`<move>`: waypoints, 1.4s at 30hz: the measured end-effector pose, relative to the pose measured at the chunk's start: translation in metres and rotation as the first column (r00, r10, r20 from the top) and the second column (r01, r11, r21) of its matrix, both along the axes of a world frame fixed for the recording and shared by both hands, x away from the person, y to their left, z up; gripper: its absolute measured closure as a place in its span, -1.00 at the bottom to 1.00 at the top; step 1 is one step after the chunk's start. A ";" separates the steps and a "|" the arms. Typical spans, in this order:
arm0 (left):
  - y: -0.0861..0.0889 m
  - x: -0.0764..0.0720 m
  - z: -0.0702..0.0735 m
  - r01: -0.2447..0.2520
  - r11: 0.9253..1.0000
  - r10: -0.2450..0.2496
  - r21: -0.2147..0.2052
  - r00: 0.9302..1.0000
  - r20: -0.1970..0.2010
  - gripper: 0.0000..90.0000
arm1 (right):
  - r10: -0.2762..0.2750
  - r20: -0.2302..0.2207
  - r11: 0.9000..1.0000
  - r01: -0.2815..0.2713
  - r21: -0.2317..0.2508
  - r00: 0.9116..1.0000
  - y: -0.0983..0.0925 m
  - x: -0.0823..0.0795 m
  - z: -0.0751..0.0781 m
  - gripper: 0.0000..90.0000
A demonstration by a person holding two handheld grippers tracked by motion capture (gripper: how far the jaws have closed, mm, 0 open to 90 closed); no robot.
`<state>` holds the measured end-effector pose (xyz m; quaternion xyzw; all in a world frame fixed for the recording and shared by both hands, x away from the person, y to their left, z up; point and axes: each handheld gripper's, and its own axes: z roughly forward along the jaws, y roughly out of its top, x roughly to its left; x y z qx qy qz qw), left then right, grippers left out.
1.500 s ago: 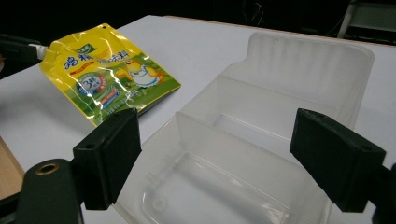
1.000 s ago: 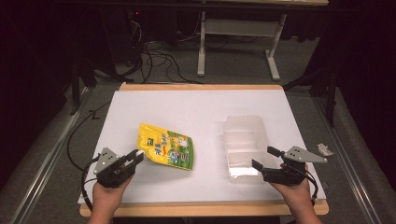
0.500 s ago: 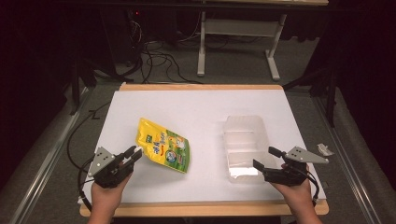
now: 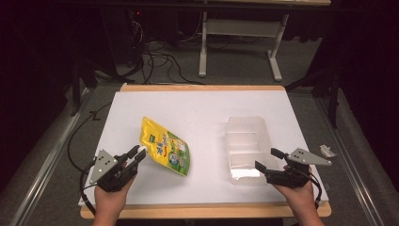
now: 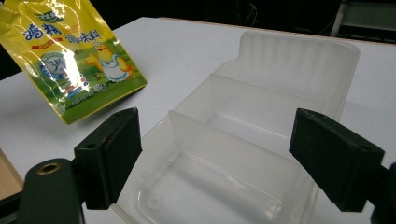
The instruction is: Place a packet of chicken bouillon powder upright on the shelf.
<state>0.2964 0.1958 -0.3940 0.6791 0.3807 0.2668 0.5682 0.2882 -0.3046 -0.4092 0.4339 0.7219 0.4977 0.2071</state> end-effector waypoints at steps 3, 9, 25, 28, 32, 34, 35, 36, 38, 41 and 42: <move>-0.006 -0.001 0.001 -0.012 0.999 0.012 -0.030 1.000 0.015 0.60 | 0.000 -0.001 1.000 0.000 0.004 1.000 0.000 0.000 0.000 -0.62; -0.014 -0.001 0.004 -0.009 0.998 0.011 -0.064 0.999 0.030 0.59 | 0.000 -0.005 1.000 0.000 0.000 1.000 0.001 0.000 0.000 -0.62; -0.020 0.001 0.006 0.012 0.995 -0.010 -0.102 1.000 0.021 0.57 | -0.005 0.003 1.000 0.005 -0.013 1.000 0.000 -0.002 0.000 -0.62; -0.022 0.001 0.006 0.019 0.995 -0.017 -0.101 1.000 0.019 0.55 | -0.005 0.004 1.000 0.005 -0.015 1.000 -0.001 -0.002 0.000 -0.62; -0.024 0.001 0.004 0.029 0.995 -0.028 -0.094 1.000 0.010 0.51 | -0.007 0.004 1.000 0.007 -0.016 1.000 0.000 -0.002 0.000 -0.61; -0.028 0.001 0.003 0.032 0.996 -0.031 -0.082 0.999 0.011 0.44 | -0.005 0.004 1.000 0.005 -0.018 1.000 0.000 -0.002 0.000 -0.61; -0.029 0.001 0.002 0.036 0.996 -0.036 -0.081 0.999 0.010 0.42 | -0.006 0.000 1.000 0.006 -0.020 1.000 0.000 -0.001 0.000 -0.61; -0.030 0.001 0.002 0.042 0.996 -0.041 -0.081 0.999 0.008 0.37 | -0.004 -0.001 1.000 0.004 -0.020 1.000 0.000 -0.001 -0.001 -0.61; -0.032 0.002 0.002 0.052 0.995 -0.052 -0.086 0.999 -0.002 0.25 | -0.004 -0.005 1.000 0.004 -0.020 1.000 0.001 -0.001 -0.001 -0.61; -0.037 0.003 -0.001 0.060 0.995 -0.062 -0.081 0.998 -0.022 0.18 | -0.004 -0.004 1.000 0.004 -0.020 1.000 0.000 -0.001 -0.001 -0.61; -0.039 0.003 -0.002 0.060 0.995 -0.062 -0.083 0.998 -0.027 0.14 | -0.004 -0.002 1.000 0.003 -0.020 1.000 0.000 -0.001 -0.001 -0.61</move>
